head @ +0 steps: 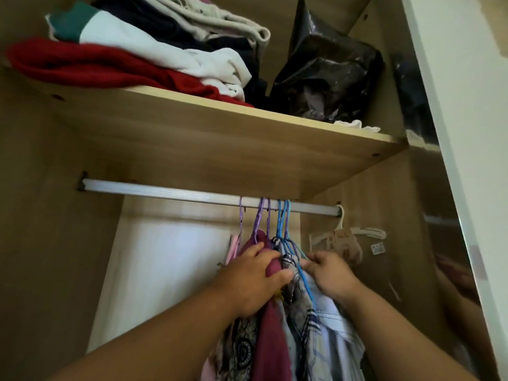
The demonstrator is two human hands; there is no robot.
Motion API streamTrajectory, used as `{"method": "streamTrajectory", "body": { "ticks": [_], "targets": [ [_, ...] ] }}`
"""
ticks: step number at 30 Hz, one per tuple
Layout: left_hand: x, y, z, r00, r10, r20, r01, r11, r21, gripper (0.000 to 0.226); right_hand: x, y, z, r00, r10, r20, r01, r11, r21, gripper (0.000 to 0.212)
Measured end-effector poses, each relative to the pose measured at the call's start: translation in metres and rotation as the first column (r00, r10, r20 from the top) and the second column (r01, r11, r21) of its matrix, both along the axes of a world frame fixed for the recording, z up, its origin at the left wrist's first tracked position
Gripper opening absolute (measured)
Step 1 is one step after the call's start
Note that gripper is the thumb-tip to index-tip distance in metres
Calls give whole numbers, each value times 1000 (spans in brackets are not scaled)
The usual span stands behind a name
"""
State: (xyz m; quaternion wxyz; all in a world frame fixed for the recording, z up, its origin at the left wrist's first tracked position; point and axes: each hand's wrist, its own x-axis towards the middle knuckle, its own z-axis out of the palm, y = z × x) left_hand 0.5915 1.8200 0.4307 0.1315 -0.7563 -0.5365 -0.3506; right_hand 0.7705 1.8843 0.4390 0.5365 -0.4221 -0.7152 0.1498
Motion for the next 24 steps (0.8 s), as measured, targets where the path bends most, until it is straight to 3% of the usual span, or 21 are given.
{"method": "streamTrajectory", "body": {
  "ticks": [4,8,11,21,24],
  "targets": [
    [-18,-5,2,1000,16,19,-16,1000,9,72,-44,-14,0,976,203,-76,-205,979,-24,10],
    [-49,-18,1,997,78,26,-78,996,32,76,-82,-24,1,974,212,-82,-214,977,-18,18],
    [-77,-31,1,993,119,13,-120,993,13,80,-109,-32,0,967,247,-61,-248,969,-1,5],
    [-155,-77,8,957,291,-10,-291,957,12,78,-188,-56,6,952,304,17,-304,953,7,31],
    [-169,-88,13,946,324,-24,-324,946,13,75,-205,-60,9,948,316,46,-317,948,21,29]
  ]
}}
